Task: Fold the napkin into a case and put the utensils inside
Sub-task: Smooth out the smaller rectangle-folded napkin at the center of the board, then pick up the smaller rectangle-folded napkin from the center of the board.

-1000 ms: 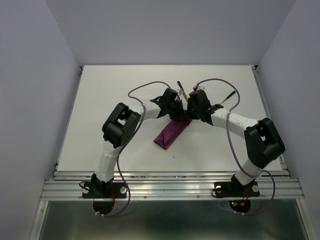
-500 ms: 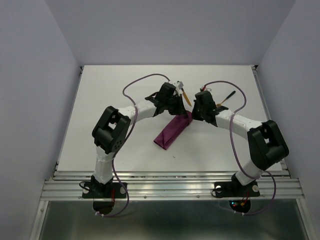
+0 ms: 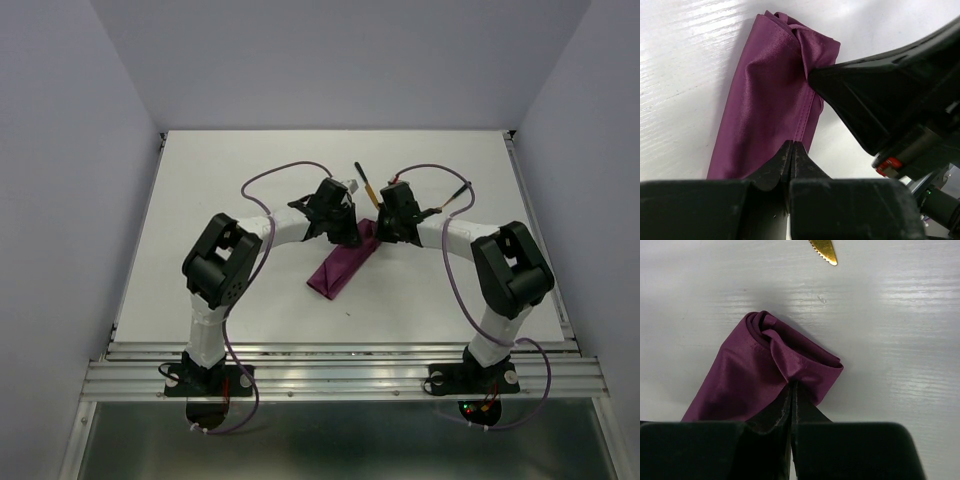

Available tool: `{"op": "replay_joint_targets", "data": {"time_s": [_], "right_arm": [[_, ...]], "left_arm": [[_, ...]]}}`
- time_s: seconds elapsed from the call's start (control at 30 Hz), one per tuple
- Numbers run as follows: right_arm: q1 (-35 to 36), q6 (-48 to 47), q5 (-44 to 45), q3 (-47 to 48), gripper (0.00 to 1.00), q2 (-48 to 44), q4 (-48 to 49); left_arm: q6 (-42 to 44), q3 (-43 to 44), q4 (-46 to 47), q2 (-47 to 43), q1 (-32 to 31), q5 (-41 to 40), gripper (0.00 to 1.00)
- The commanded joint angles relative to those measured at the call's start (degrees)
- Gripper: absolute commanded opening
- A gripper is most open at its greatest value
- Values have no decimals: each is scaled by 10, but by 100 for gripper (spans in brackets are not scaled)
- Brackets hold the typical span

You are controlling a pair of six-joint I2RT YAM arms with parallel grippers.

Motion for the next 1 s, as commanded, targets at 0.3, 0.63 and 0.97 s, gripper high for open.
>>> {"op": "replay_joint_targets", "data": {"time_s": [0.3, 0.63, 0.97], "right_arm": [[-2, -16, 9, 24, 1, -26, 14], [-36, 1, 52, -4, 19, -134, -1], [-121, 28, 34, -133, 26, -248, -17]], "left_arm": [[34, -11, -8, -88, -10, -40, 11], [84, 1, -70, -131, -54, -146, 38], [148, 32, -142, -95, -150, -283, 43]]}}
